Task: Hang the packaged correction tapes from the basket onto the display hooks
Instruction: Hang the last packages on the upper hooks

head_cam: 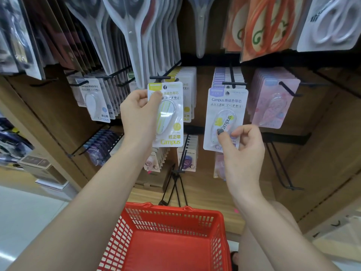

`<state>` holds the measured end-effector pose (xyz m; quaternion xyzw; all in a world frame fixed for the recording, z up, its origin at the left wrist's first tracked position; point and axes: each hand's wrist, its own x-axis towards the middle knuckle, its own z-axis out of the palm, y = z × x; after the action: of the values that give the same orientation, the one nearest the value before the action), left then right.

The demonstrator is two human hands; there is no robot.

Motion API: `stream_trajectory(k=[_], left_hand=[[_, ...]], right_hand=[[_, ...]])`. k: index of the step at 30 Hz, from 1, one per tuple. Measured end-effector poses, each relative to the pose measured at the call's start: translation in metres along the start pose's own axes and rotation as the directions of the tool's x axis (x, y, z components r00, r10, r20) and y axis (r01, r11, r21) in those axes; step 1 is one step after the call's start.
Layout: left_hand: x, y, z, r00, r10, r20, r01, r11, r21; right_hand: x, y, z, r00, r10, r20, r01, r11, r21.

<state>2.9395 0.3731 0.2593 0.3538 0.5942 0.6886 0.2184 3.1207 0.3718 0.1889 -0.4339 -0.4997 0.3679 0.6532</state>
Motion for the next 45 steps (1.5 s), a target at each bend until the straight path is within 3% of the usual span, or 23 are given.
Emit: stream_trajectory(k=[12, 26, 33, 45], left_hand=[[0.004, -0.005, 0.002, 0.998, 0.064, -0.006, -0.063, 0.994, 0.088], [0.043, -0.037, 0.028, 0.999, 0.007, 0.053, -0.013, 0.993, 0.115], [0.052, -0.048, 0.051, 0.999, -0.05, 0.008, 0.049, 0.994, 0.098], [0.059, -0.053, 0.05, 0.997, -0.07, 0.017, 0.064, 0.97, 0.236]], right_hand=[[0.003, 0.001, -0.005, 1.0, -0.029, -0.01, 0.028, 0.999, -0.026], [0.045, 0.018, 0.007, 1.0, -0.012, 0.012, 0.014, 0.983, -0.183], [0.041, 0.027, 0.008, 1.0, -0.004, -0.017, 0.0, 0.971, -0.237], [0.042, 0.027, 0.003, 0.999, 0.009, -0.045, -0.021, 0.964, -0.264]])
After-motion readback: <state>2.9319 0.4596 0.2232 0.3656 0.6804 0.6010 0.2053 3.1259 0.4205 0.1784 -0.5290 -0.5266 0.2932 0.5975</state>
